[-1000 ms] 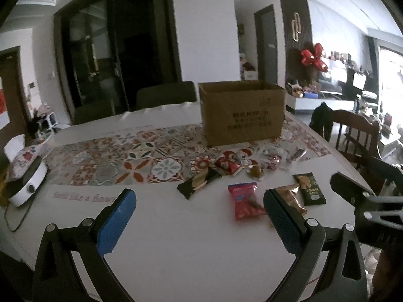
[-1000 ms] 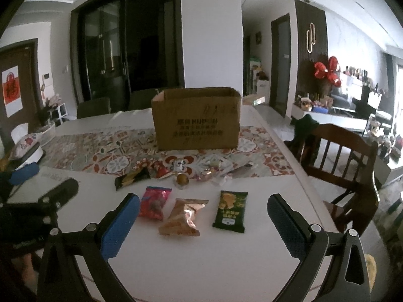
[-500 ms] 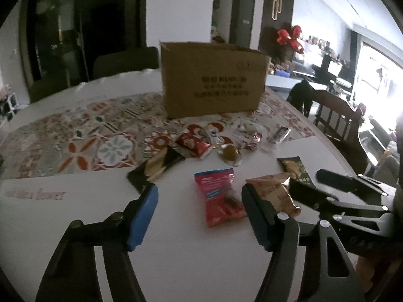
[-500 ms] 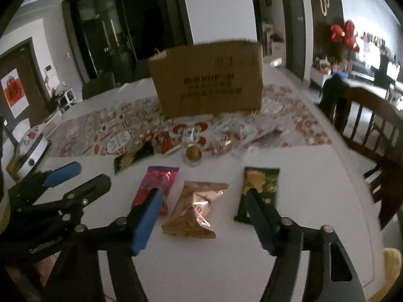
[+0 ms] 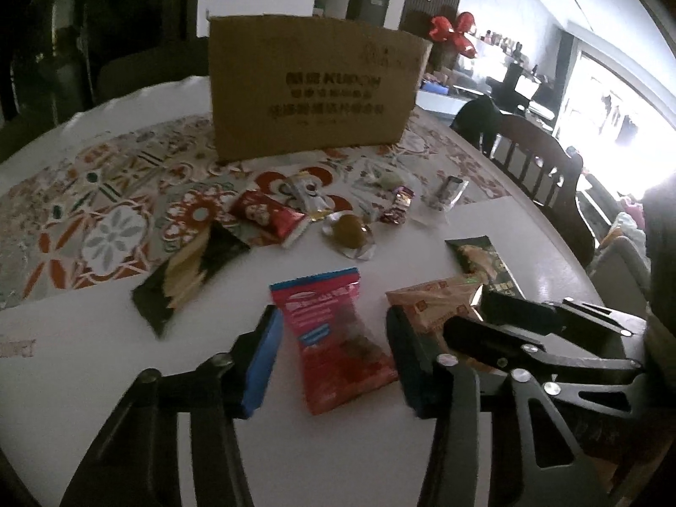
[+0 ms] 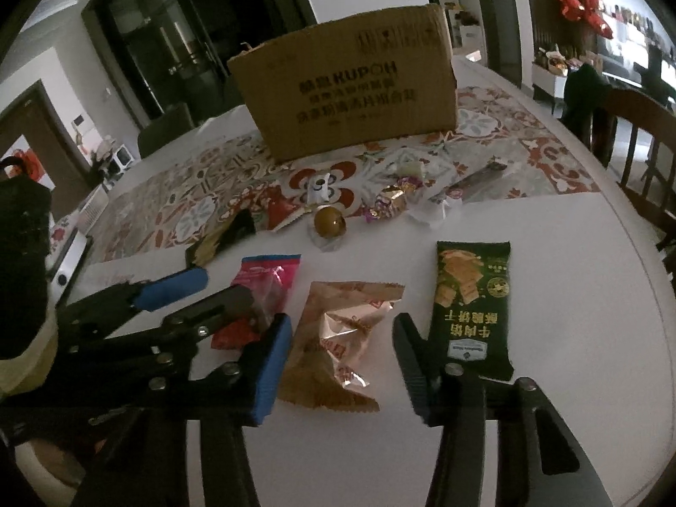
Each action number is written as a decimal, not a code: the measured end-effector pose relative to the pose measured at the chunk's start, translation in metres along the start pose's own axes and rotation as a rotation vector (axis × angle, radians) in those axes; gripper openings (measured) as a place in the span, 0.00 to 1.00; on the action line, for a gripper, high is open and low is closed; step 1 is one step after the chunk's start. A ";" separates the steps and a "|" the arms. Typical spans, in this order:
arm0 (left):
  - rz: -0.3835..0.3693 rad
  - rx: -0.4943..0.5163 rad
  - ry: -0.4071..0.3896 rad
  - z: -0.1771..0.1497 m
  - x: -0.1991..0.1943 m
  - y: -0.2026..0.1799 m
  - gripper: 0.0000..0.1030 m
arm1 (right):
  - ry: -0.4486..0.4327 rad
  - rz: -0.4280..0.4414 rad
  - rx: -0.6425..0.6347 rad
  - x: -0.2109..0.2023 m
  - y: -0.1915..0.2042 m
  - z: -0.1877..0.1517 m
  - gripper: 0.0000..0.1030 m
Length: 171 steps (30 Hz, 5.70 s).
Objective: Organize snacks
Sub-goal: 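Move left gripper to the red hawthorn bag while right gripper reaches the gold bread bag, then close left gripper on the red bag while right gripper grasps the gold bag, then carry the red bag into the box with left gripper while right drops the gold bag in, then withdraw both open grippers from the box back toward the snacks, then grasp the dark snack bar with left gripper while right grasps the round brown cake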
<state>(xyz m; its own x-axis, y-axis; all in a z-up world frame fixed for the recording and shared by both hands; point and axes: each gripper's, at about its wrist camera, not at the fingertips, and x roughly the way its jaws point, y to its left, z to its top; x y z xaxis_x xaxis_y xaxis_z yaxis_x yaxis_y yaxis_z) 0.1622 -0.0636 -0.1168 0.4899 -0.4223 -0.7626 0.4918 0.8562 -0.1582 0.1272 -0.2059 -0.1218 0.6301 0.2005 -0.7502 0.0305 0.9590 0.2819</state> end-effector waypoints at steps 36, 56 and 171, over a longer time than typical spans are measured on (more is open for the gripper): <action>0.045 -0.064 -0.037 0.017 -0.017 -0.001 0.30 | -0.041 0.022 0.020 -0.003 -0.006 0.012 0.31; 0.112 0.036 -0.311 0.113 -0.075 -0.008 0.30 | -0.349 0.014 -0.051 -0.066 0.011 0.101 0.31; 0.310 0.150 -0.159 0.008 -0.037 0.060 0.75 | -0.103 -0.152 -0.269 0.021 0.057 0.054 0.60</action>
<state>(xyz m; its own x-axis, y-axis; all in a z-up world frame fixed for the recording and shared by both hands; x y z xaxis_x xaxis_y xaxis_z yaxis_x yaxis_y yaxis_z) 0.1790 0.0008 -0.0934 0.7321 -0.2007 -0.6510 0.3966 0.9025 0.1678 0.1841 -0.1580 -0.0894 0.7098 0.0429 -0.7031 -0.0673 0.9977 -0.0070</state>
